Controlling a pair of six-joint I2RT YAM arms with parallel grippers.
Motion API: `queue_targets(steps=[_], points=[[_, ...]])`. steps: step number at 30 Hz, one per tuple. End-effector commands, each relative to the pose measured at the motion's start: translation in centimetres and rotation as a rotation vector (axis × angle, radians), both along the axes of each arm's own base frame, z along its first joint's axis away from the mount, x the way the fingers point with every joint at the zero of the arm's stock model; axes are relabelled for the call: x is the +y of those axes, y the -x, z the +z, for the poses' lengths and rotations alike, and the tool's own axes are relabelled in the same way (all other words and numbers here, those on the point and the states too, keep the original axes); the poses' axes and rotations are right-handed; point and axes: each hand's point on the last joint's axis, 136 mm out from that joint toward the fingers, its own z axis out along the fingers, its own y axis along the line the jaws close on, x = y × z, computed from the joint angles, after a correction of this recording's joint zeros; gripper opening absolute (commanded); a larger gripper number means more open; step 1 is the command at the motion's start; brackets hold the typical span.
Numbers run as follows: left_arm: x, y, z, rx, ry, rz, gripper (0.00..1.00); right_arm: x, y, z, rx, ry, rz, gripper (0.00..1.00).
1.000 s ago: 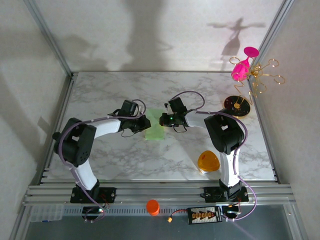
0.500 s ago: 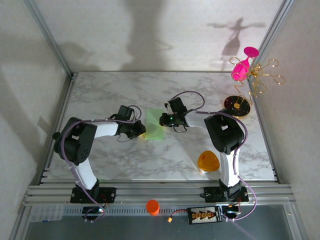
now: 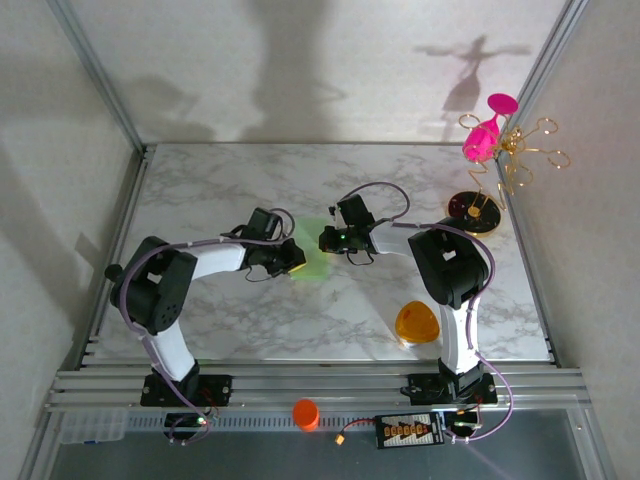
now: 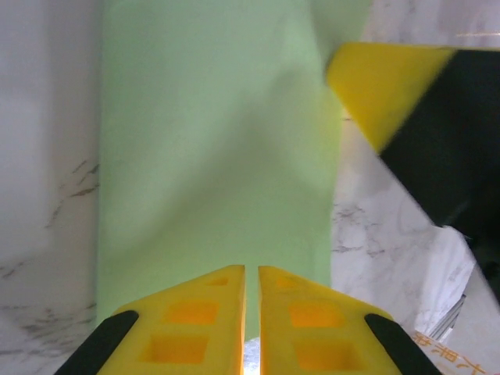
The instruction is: Fold a paper plane with a square sheet of paper (pick it up from the middle)
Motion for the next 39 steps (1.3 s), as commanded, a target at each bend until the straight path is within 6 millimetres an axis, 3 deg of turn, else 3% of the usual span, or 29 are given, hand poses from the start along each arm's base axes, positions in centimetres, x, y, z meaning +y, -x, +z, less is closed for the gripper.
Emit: queue_targets(steps=[1,7,12,16,19,22,25,29,31,34,39], points=[[1.2,2.0,-2.8,0.088,-0.060,0.005,0.13,-12.7,9.4,-12.9,0.364,0.545,-0.097,0.04],[3.9,5.2,-4.8,0.162,-0.153,0.027,0.13,-12.8,9.4,-13.1,0.365,0.550,-0.095,0.04],[6.5,6.9,-4.0,0.183,-0.184,0.054,0.12,-12.8,9.3,-13.0,0.361,0.554,-0.095,0.04],[5.6,4.5,-0.4,0.087,-0.112,0.074,0.13,-12.4,9.0,-12.7,0.353,0.537,-0.093,0.04],[3.9,1.2,3.0,-0.017,-0.019,0.103,0.12,-11.2,8.1,-11.7,0.332,0.487,-0.077,0.04],[3.3,-2.3,4.9,-0.100,-0.001,0.160,0.12,-9.0,6.5,-9.4,0.294,0.398,-0.058,0.04],[2.3,-4.7,5.2,-0.132,0.031,0.186,0.13,-6.0,4.0,-5.4,0.225,0.269,-0.032,0.08],[1.3,-7.0,4.3,-0.129,0.028,0.185,0.12,-1.5,0.6,2.0,0.109,0.041,0.007,0.20],[1.1,-7.8,4.1,-0.134,0.021,0.191,0.12,-0.3,-0.7,5.5,0.081,-0.068,-0.009,0.27],[1.2,-8.3,3.7,-0.137,0.011,0.204,0.13,-0.8,-1.8,8.3,0.060,-0.147,-0.085,0.31],[-0.5,-8.4,3.3,-0.121,0.073,0.188,0.15,-3.5,-1.8,8.3,0.057,-0.148,-0.212,0.37]])
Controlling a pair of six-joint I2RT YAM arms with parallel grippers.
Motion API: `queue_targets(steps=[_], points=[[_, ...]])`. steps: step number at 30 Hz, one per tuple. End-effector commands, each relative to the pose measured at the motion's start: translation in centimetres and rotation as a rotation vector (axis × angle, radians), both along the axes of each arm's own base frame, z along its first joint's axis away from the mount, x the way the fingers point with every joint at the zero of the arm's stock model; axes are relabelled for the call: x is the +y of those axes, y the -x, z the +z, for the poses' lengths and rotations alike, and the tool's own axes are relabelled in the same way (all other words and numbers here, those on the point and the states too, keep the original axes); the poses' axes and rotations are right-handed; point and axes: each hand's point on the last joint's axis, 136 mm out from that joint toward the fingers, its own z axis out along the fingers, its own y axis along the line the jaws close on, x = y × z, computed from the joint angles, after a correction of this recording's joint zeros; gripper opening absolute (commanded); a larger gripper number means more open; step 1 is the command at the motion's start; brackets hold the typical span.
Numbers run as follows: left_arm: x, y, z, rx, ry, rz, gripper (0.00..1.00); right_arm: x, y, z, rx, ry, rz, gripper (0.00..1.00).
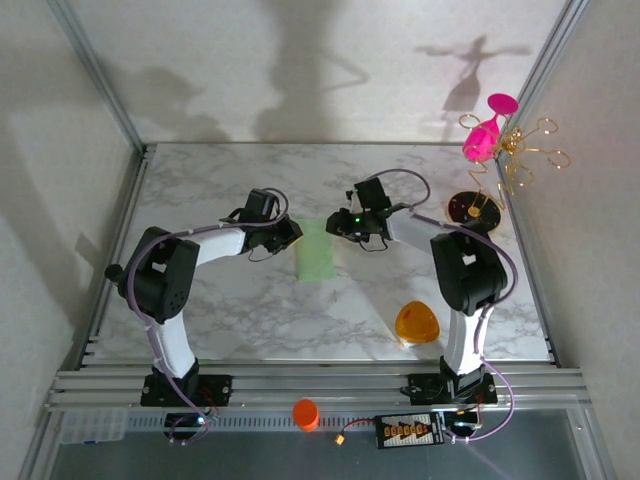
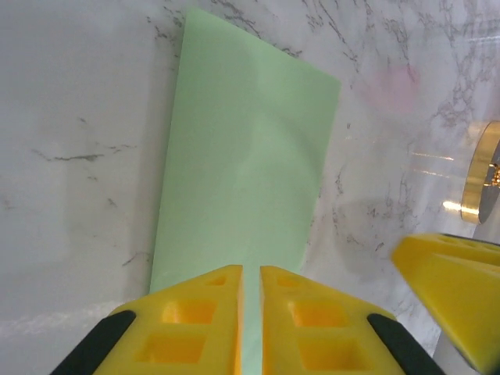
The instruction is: Fold a paper plane with a square sheet of paper (pick it up from the middle)
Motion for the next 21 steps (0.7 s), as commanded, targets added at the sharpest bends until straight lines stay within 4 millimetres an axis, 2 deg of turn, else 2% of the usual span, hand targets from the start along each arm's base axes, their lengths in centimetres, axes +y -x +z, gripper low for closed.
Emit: queue_targets(steps=[1,6,16,21], points=[[-1.8,-0.9,0.7,-0.024,0.056,-0.007,0.16,-1.3,0.4,0.5,0.023,-0.013,-0.091,0.38],[-2.3,0.0,-0.6,0.010,0.067,-0.003,0.17,-2.4,1.2,-0.1,0.036,-0.004,-0.128,0.46],[0.0,0.3,-4.4,0.071,-0.072,0.072,0.15,-3.1,3.6,-1.1,0.107,-0.003,-0.129,0.49],[1.0,0.4,-5.5,0.085,-0.104,0.118,0.15,-3.2,5.1,-2.1,0.156,0.009,-0.108,0.48]])
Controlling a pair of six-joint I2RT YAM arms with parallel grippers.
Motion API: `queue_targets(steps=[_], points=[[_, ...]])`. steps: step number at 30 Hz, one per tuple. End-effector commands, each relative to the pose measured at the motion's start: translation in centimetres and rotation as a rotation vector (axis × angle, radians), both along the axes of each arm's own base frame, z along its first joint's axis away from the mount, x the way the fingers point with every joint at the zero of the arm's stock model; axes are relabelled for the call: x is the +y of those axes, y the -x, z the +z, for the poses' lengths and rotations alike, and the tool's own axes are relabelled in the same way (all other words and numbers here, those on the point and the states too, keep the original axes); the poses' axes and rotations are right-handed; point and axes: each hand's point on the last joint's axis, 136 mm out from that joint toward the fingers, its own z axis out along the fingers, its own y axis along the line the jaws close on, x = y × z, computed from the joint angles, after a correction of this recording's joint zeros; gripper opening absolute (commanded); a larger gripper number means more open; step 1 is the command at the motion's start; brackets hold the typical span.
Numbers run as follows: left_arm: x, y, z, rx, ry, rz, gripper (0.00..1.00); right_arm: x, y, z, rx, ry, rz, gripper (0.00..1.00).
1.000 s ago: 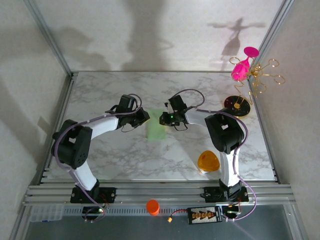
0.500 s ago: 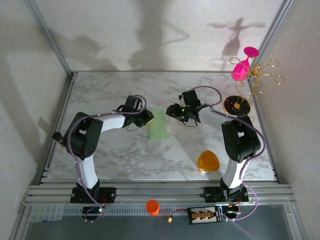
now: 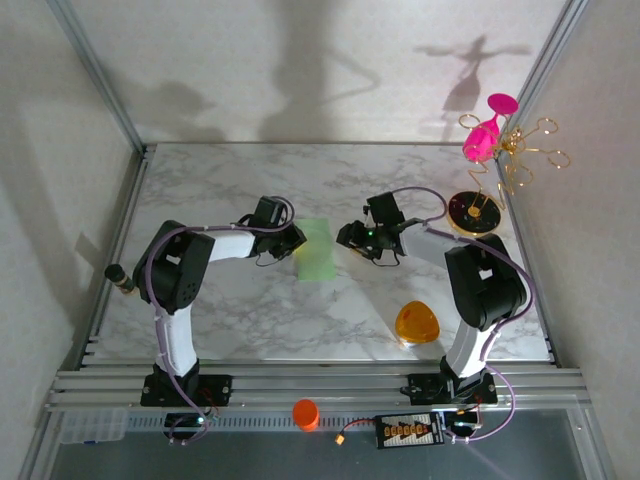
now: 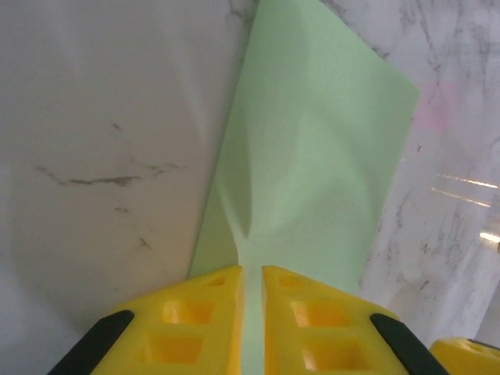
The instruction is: Fold a paper plane with a square sheet of paper (pick it up from the middle)
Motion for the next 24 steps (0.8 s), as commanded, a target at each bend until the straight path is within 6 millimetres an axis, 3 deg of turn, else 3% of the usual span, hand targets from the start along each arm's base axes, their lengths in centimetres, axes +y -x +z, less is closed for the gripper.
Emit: queue_targets(steps=[1,5,15,24], points=[[1.7,0.7,-2.2,0.046,-0.073,0.075,0.15,0.0,1.6,-0.2,0.047,0.001,0.020,0.48],[2.9,0.5,-2.5,0.048,-0.054,0.166,0.15,0.8,2.4,-0.5,0.067,-0.005,0.052,0.48],[2.8,0.9,-2.9,0.069,-0.032,0.170,0.14,2.1,4.6,-2.1,0.147,-0.014,0.107,0.44],[2.7,1.1,-3.1,0.076,-0.033,0.158,0.13,2.4,5.4,-3.2,0.174,-0.003,0.132,0.42]])
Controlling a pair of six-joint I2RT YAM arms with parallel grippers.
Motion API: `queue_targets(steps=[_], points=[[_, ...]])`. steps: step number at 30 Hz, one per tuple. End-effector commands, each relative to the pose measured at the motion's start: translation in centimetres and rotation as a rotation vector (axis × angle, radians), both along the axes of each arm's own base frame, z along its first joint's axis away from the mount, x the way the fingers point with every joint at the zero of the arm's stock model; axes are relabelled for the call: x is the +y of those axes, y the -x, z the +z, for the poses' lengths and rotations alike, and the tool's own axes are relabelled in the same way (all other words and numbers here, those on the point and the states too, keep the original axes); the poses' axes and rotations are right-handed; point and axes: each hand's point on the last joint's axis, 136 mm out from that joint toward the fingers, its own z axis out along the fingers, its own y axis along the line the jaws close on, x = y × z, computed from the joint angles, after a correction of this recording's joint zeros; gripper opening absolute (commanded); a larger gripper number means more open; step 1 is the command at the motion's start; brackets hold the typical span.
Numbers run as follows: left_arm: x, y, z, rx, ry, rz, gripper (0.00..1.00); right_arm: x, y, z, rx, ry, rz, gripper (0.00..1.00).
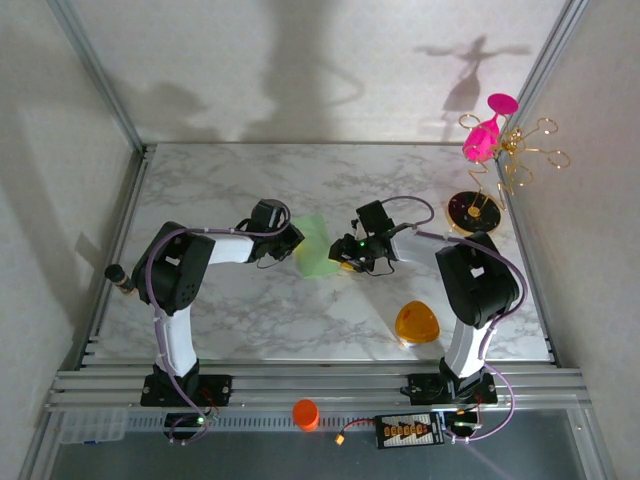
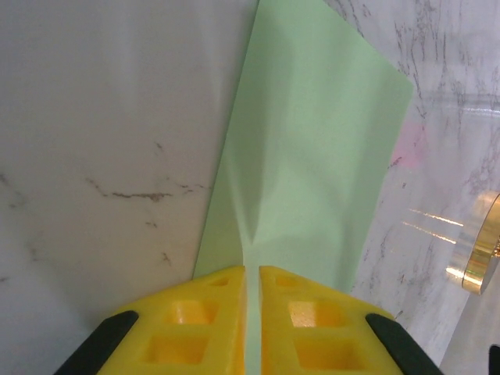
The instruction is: Fold a paper plane with a square sheet of paper (pick it up from the middle)
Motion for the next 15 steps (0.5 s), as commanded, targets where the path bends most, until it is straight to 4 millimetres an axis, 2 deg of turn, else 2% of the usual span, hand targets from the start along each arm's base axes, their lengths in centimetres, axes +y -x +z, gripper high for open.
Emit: queue_targets(steps=[1,15], points=[[2.09,1.61,-2.97,0.085,-0.081,0.038,0.13,0.08,1.41,-1.34,0.050,0.013,0.026,0.42],[2.00,1.74,-3.20,0.092,-0.085,0.030,0.13,0.86,1.84,-1.60,0.068,-0.019,0.053,0.39]])
